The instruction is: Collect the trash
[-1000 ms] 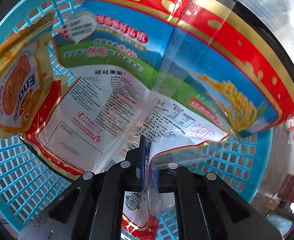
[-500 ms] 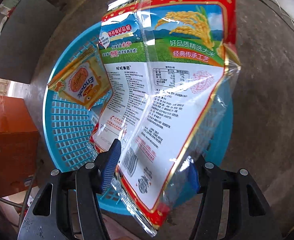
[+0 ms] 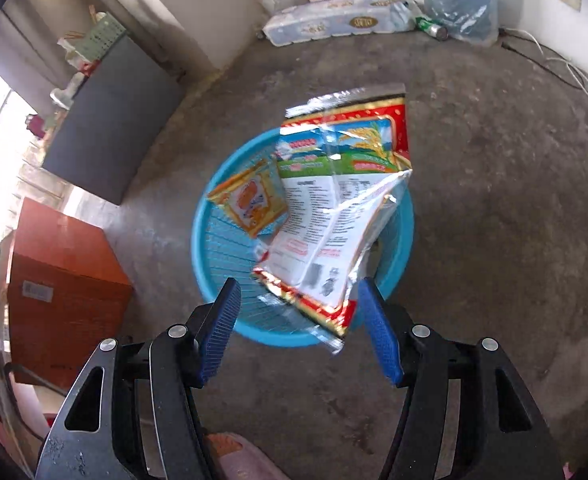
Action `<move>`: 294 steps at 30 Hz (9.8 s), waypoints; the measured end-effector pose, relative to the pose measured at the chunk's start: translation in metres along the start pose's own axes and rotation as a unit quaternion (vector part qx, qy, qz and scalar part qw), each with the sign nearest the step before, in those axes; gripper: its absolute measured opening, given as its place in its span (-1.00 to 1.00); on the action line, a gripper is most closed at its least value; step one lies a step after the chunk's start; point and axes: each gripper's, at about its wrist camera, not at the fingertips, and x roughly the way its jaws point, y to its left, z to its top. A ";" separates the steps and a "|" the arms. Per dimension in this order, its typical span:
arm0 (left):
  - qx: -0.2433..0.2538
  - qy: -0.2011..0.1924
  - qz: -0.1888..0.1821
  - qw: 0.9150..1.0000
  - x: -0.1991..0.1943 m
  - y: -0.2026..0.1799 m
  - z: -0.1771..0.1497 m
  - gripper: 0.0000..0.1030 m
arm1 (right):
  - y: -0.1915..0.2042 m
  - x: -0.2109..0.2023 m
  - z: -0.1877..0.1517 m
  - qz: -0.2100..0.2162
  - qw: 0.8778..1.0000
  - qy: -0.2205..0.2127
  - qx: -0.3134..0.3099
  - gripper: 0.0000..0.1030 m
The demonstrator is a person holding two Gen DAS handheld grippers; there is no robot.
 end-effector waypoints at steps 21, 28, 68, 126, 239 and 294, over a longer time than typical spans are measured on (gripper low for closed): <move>-0.123 0.013 0.084 0.989 -0.043 0.121 -0.085 0.36 | 0.303 -0.193 -0.166 0.272 0.908 -0.008 -0.318 0.43; -0.163 0.035 0.074 0.983 -0.010 0.172 -0.044 0.44 | 0.395 -0.174 -0.222 0.228 0.874 -0.025 -0.428 0.48; -0.206 0.050 0.162 0.964 0.023 0.234 -0.075 -0.60 | 0.481 -0.101 -0.260 0.124 0.846 0.054 -0.515 0.48; -0.280 0.002 0.116 0.953 -0.079 0.206 -0.163 -0.60 | 0.473 -0.101 -0.371 0.084 0.849 0.130 -0.505 0.73; -0.187 -0.037 0.126 0.973 -0.035 0.157 -0.017 0.58 | 0.288 0.338 -0.015 0.043 0.957 0.249 -0.140 0.56; -0.223 -0.081 0.091 0.967 -0.025 0.220 -0.047 0.58 | 0.186 0.090 0.027 -0.080 0.987 -0.027 -0.137 -0.99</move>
